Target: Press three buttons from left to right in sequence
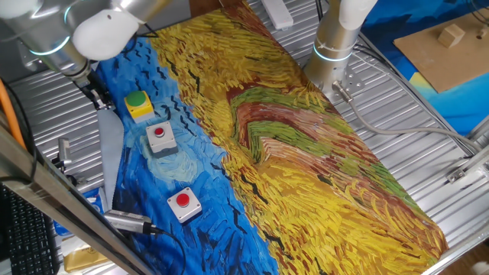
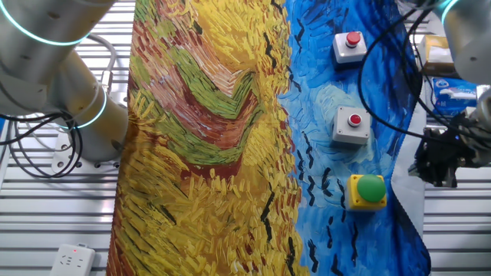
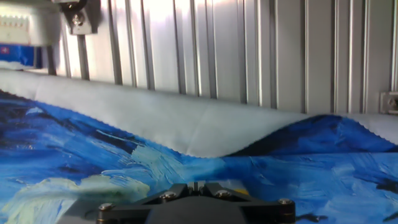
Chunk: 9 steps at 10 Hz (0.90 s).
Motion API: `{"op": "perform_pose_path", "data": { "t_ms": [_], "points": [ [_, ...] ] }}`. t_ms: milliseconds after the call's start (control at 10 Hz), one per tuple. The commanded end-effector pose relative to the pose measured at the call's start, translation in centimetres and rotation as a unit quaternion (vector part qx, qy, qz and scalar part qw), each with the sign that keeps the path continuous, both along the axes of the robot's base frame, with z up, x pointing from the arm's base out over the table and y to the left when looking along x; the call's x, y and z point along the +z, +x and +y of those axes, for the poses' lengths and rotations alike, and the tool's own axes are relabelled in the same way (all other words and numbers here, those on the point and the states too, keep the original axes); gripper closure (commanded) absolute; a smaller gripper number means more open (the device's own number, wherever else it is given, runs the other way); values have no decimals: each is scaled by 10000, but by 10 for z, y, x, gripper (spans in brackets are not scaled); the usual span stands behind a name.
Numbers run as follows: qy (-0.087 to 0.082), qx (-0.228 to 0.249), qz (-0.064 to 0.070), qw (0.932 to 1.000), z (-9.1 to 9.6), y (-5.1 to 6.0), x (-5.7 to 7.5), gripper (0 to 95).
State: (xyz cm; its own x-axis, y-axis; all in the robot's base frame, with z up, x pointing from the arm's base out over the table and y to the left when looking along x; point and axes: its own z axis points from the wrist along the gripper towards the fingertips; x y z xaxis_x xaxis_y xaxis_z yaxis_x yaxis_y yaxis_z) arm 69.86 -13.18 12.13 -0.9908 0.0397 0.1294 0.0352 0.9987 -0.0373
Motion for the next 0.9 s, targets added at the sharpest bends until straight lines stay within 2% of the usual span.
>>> {"op": "perform_pose_path", "data": {
  "t_ms": [100,400,700,900],
  "points": [
    [-17,-89,-18,10000,7,-11,1,950],
    [-37,-177,-38,9998,16,-24,-2,950],
    [-31,-170,-44,9998,15,-33,-3,950],
    [-27,-152,-47,9999,15,-34,-3,950]
  ]
}}
